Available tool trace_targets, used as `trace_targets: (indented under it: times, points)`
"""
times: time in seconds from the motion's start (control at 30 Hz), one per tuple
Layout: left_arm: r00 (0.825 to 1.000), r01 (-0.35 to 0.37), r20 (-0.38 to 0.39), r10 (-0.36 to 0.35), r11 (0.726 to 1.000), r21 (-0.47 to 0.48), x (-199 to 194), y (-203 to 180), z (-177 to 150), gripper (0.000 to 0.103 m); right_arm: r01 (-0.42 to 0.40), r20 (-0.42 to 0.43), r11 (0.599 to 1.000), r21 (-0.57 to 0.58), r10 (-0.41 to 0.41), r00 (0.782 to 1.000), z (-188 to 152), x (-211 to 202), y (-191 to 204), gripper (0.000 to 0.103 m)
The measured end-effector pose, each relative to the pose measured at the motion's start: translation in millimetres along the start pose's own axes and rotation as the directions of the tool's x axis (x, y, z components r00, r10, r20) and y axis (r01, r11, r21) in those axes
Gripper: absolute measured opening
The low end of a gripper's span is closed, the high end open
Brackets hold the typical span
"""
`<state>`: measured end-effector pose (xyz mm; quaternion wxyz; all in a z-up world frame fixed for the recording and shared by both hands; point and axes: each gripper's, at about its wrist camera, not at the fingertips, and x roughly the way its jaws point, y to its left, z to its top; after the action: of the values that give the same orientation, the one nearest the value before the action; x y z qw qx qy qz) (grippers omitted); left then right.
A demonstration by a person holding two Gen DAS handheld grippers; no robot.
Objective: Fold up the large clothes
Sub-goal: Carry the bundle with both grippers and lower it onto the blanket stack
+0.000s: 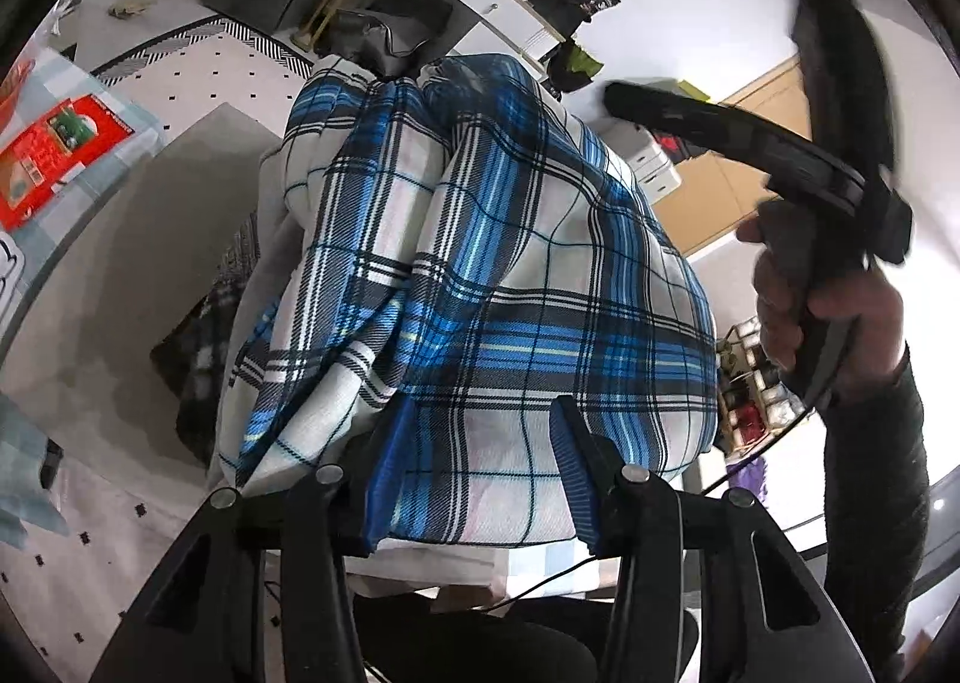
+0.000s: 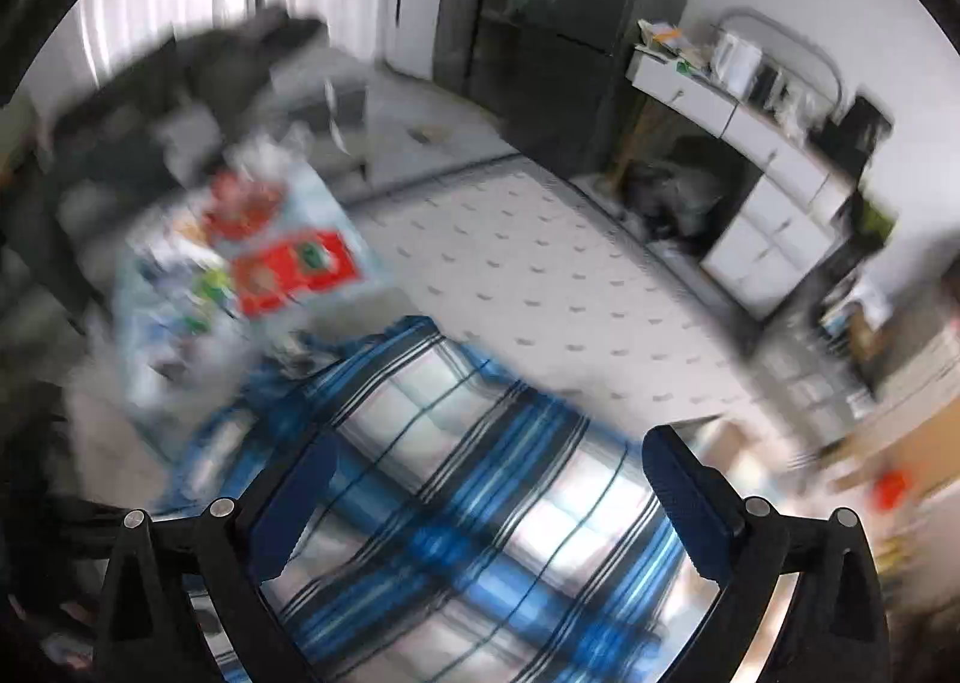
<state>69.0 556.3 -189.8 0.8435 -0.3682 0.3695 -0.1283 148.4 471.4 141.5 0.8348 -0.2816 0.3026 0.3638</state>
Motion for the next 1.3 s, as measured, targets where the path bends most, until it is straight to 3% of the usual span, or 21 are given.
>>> trace_targets:
  times: [0.07,0.1,0.17,0.2,0.27,0.37,0.53,0.63,0.7,0.83,0.87,1.0,1.07,1.13,1.2,1.23,1.3]
  points:
    - [1.0,0.01,0.006,-0.01,1.0,0.003,1,2,-2,0.041,0.031,-0.121,0.998,-0.053,-0.037,0.992,8,28,16,0.1]
    - [1.0,0.008,0.004,-0.008,1.0,0.009,-1,2,-6,0.041,0.074,-0.173,0.991,-0.111,-0.092,0.981,10,45,30,0.1]
    - [1.0,-0.021,0.009,0.02,0.999,0.034,-1,2,-7,0.041,0.12,-0.212,0.976,-0.182,-0.159,0.964,14,69,47,0.1]
    - [0.999,-0.033,0.009,0.033,0.998,0.047,-3,2,-11,0.041,0.115,-0.231,0.978,-0.171,-0.153,0.961,16,78,50,0.1]
    - [0.999,-0.049,0.018,0.048,0.997,0.058,-2,4,-10,0.041,0.082,-0.253,0.99,-0.115,-0.109,0.961,16,89,46,0.1]
    - [1.0,0.004,0.02,-0.004,0.999,0.04,-3,12,-8,0.041,0.03,-0.248,0.999,0.012,-0.026,0.968,15,92,29,0.103]
    - [0.999,0.044,-0.001,-0.044,0.998,0.041,-3,11,4,0.041,-0.131,-0.188,0.971,0.2,0.169,0.967,16,42,-4,0.103]
    - [1.0,0.031,-0.005,-0.031,0.999,0.035,-8,9,7,0.041,-0.175,-0.154,0.971,0.165,0.201,0.967,5,3,-8,0.103]
    - [1.0,0.025,0.007,-0.026,0.999,0.035,-9,7,11,0.041,-0.18,-0.181,0.977,0.115,0.199,0.963,-13,-13,-6,0.103]
    - [1.0,0.001,0.015,-0.001,0.999,0.034,-10,1,12,0.041,-0.242,-0.236,0.968,0.072,0.252,0.938,-74,-26,6,0.103]
    - [1.0,0.004,0.003,-0.004,1.0,0.021,-6,-1,15,0.041,-0.25,-0.228,0.965,0.076,0.261,0.938,-86,-24,8,0.103]
    - [1.0,-0.025,-0.014,0.025,1.0,-0.009,9,-5,25,0.041,-0.188,-0.15,0.98,0.058,0.195,0.969,-118,-8,15,0.103]
    - [0.998,-0.058,-0.015,0.058,0.998,-0.004,9,-6,22,0.041,-0.193,-0.065,0.98,0.055,0.197,0.978,-122,-21,11,0.103]
    - [0.995,-0.095,-0.006,0.095,0.995,-0.012,4,-5,20,0.041,-0.267,0.032,0.959,0.098,0.266,0.964,-127,-46,2,0.103]
    - [0.995,-0.101,0.016,0.102,0.994,-0.033,-2,1,17,0.041,-0.354,0.095,0.924,0.144,0.343,0.934,-134,-62,-7,0.103]
    - [0.995,-0.094,0.016,0.095,0.994,-0.049,-2,5,16,0.041,-0.383,0.103,0.909,0.163,0.37,0.923,-140,-63,-8,0.103]
    - [0.997,-0.069,0.01,0.071,0.993,-0.1,-2,12,15,0.041,-0.385,0.071,0.902,0.196,0.378,0.923,-151,-55,-7,0.103]
